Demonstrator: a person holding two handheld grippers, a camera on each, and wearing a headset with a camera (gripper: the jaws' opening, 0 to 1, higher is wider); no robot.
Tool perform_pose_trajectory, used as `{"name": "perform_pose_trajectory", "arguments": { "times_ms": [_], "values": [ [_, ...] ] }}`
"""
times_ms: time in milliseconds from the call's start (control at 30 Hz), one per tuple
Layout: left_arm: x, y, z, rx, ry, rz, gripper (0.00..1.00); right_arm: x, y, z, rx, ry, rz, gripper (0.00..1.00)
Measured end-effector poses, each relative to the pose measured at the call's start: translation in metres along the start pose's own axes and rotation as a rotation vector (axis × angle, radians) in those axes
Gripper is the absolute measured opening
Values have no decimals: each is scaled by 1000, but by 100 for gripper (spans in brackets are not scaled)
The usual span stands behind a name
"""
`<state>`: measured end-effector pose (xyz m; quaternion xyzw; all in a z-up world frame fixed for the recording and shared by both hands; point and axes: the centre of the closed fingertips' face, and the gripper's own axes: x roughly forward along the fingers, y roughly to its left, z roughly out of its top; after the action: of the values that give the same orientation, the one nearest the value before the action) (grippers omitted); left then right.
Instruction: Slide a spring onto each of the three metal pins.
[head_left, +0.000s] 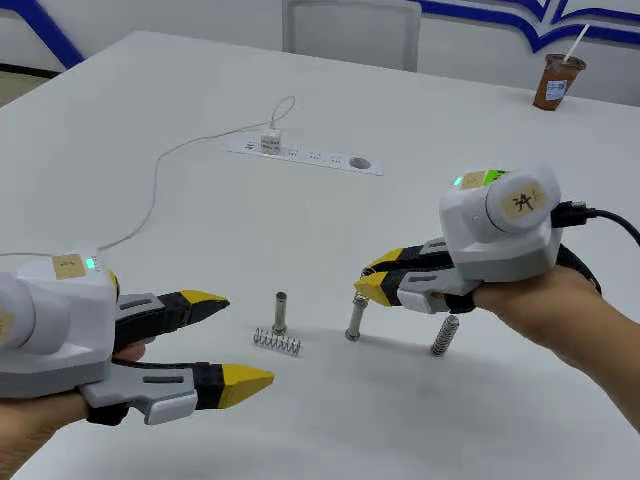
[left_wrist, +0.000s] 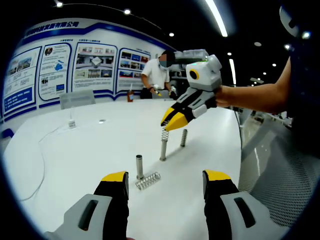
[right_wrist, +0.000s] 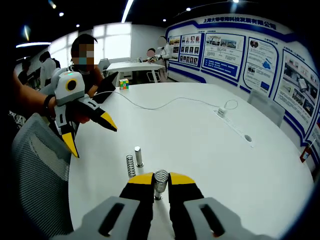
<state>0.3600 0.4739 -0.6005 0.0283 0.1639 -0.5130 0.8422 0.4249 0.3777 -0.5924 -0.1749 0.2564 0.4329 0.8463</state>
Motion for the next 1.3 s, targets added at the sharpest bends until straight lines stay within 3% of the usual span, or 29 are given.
{"name": "perform_pose_trajectory", "arguments": {
  "times_ms": [567,1300],
  "values": [
    [1,-2,-2,0,8,-3,61,0,-5,0,68,2,-2,11],
    [1,0,-3,3,5,-4,60,3,-5,-4,44,6,-7,11]
  ]
}}
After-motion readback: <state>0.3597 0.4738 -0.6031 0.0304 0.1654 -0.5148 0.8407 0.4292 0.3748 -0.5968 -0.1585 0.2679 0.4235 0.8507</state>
